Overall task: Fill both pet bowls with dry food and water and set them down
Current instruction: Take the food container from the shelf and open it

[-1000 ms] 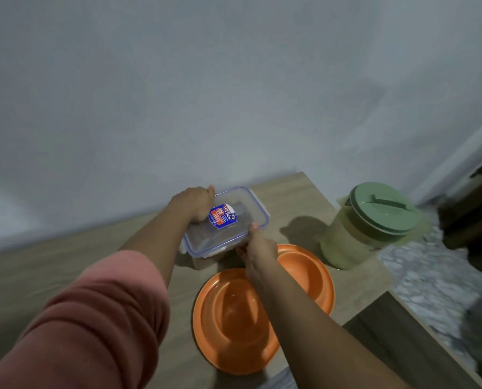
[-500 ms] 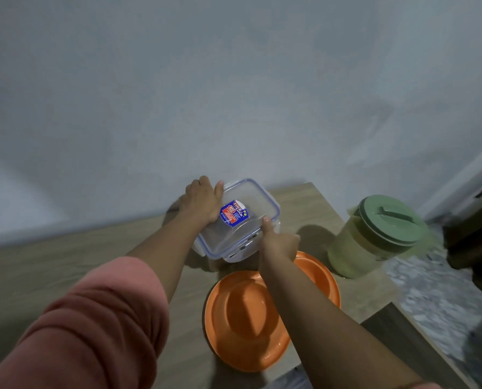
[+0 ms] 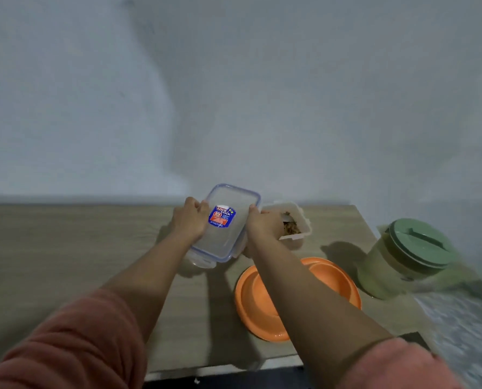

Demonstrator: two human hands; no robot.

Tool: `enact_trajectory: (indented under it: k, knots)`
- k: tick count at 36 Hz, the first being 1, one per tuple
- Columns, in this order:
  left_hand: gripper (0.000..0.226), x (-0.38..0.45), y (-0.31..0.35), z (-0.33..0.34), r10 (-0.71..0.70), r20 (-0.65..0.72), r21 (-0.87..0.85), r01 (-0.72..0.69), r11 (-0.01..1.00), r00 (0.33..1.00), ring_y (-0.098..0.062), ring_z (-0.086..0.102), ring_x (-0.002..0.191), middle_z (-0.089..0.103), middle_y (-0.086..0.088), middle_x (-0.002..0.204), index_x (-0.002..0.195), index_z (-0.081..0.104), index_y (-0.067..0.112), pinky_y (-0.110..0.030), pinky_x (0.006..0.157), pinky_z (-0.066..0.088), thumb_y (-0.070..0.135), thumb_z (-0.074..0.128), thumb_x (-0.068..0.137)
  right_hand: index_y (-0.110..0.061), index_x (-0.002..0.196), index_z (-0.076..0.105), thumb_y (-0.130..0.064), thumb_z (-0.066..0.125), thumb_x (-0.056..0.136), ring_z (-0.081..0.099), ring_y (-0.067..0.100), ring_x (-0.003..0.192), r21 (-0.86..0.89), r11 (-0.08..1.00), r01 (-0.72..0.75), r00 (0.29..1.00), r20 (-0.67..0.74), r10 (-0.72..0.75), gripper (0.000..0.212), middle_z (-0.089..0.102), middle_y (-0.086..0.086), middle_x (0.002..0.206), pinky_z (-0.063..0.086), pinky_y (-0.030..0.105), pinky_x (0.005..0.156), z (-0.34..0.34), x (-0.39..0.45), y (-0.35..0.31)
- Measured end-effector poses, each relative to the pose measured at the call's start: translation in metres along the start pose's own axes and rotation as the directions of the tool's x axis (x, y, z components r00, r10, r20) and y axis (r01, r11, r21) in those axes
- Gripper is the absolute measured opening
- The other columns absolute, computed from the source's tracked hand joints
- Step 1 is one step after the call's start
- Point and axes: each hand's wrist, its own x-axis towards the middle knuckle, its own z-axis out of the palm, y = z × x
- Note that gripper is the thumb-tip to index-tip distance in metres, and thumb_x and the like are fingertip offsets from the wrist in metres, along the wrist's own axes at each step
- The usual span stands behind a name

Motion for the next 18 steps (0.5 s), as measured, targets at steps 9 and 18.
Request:
enact_trajectory:
  k: [9, 18]
  knots:
    - [0.044, -0.072, -0.087, 0.002, -0.267, -0.136, 0.095, 0.281, 0.955, 0.954, -0.04, 0.056, 0.107, 0.061, -0.026, 0.117, 0.113, 0.06, 0.002, -0.04, 0.092, 0.045, 0.029, 0.027, 0.1, 0.002, 0.126, 0.055, -0.016, 0.052, 0.092, 0.056, 0.032, 0.119, -0.4, 0.915, 0.047, 0.933, 0.345, 0.103, 0.039, 0.058, 0.017, 0.129, 0.047, 0.034, 0.096, 0.012, -0.051, 0.038]
    - [0.039, -0.114, -0.095, 0.007, -0.314, -0.127, 0.301, 0.339, 0.891, 0.941, -0.032, 0.053, 0.121, 0.058, -0.018, 0.128, 0.126, 0.056, 0.0, -0.037, 0.102, 0.041, 0.017, 0.029, 0.103, 0.0, 0.124, 0.057, -0.028, 0.055, 0.091, 0.057, 0.031, 0.117, -0.498, 0.862, 0.095, 0.88, 0.447, 0.161, 0.044, 0.06, 0.016, 0.128, 0.047, 0.031, 0.089, 0.009, -0.06, 0.073]
